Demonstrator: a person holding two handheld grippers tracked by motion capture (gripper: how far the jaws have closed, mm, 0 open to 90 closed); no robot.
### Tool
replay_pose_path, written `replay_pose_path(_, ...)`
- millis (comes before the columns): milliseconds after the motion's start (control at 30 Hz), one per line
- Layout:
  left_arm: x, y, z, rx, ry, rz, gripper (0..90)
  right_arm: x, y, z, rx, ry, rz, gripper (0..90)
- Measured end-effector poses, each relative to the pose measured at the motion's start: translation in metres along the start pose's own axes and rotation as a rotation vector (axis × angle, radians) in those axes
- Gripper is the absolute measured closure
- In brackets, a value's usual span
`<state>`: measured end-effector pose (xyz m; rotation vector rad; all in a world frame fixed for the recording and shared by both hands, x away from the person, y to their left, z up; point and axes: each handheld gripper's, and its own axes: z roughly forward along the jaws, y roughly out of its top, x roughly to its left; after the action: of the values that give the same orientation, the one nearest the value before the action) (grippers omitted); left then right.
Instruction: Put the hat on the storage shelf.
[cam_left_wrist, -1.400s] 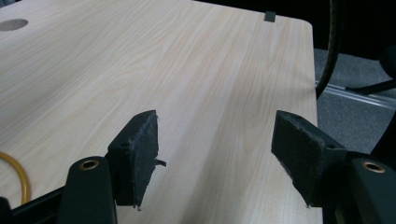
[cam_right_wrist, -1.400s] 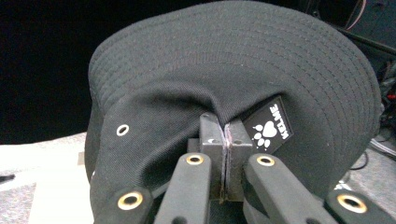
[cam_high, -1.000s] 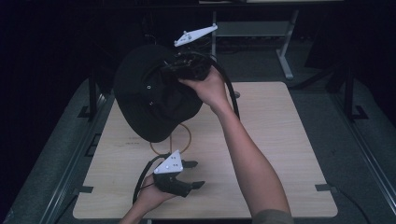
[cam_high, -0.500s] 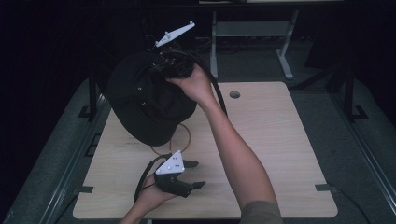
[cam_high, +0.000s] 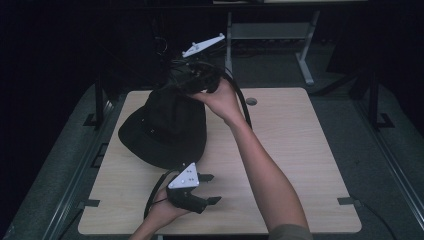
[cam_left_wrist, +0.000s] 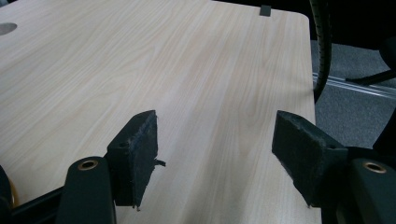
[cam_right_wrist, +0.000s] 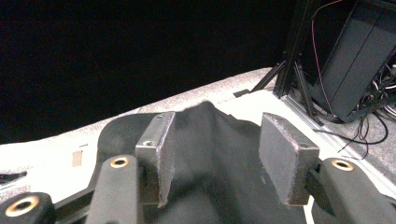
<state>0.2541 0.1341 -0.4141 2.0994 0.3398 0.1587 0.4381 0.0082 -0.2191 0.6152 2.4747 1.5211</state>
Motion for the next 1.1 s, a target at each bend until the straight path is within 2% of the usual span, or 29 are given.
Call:
replay_pose_path(100,0.001,0.0,-0.001,0.001,0.003,0.002,30.6,-0.002,-0.011,-0.012,-0.013,0.0,0.032,43.5)
replay_pose_path(200,0.001,-0.002,-0.002,-0.004,0.005,-0.011,30.4,-0.006,-0.023,-0.022,-0.021,0.001,0.041,41.7)
replay_pose_path(433,0.004,-0.004,-0.004,-0.01,0.011,-0.032,29.5,-0.013,-0.049,-0.043,-0.053,-0.003,0.094,37.9)
replay_pose_path(600,0.005,-0.004,-0.004,-0.013,0.01,-0.044,29.0,-0.017,-0.066,-0.055,-0.05,-0.011,0.118,35.3)
replay_pose_path(933,0.009,-0.006,-0.003,-0.009,0.004,-0.067,25.8,-0.022,-0.089,-0.07,-0.033,-0.027,0.149,33.0)
replay_pose_path(1100,0.008,-0.006,-0.004,-0.012,0.018,-0.07,24.0,-0.02,-0.1,-0.076,-0.032,-0.037,0.165,31.5)
